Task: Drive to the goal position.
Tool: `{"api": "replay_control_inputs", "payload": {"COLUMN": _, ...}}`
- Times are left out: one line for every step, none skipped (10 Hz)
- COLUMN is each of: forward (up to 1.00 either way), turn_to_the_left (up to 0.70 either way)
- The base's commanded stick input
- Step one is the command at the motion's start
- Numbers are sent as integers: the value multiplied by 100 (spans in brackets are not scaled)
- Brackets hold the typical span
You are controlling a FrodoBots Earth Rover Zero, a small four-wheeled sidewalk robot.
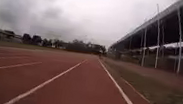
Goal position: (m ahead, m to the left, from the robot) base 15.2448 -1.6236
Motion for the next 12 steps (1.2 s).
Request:
{"api": "replay_control_inputs", "payload": {"forward": 70, "turn_to_the_left": 0}}
{"api": "replay_control_inputs", "payload": {"forward": 70, "turn_to_the_left": 0}}
{"api": "replay_control_inputs", "payload": {"forward": 70, "turn_to_the_left": 0}}
{"api": "replay_control_inputs", "payload": {"forward": 70, "turn_to_the_left": 0}}
{"api": "replay_control_inputs", "payload": {"forward": 70, "turn_to_the_left": 0}}
{"api": "replay_control_inputs", "payload": {"forward": 70, "turn_to_the_left": 0}}
{"api": "replay_control_inputs", "payload": {"forward": 70, "turn_to_the_left": 0}}
{"api": "replay_control_inputs", "payload": {"forward": 70, "turn_to_the_left": 0}}
{"api": "replay_control_inputs", "payload": {"forward": 70, "turn_to_the_left": 0}}
{"api": "replay_control_inputs", "payload": {"forward": 70, "turn_to_the_left": 0}}
{"api": "replay_control_inputs", "payload": {"forward": 70, "turn_to_the_left": 0}}
{"api": "replay_control_inputs", "payload": {"forward": 70, "turn_to_the_left": 0}}
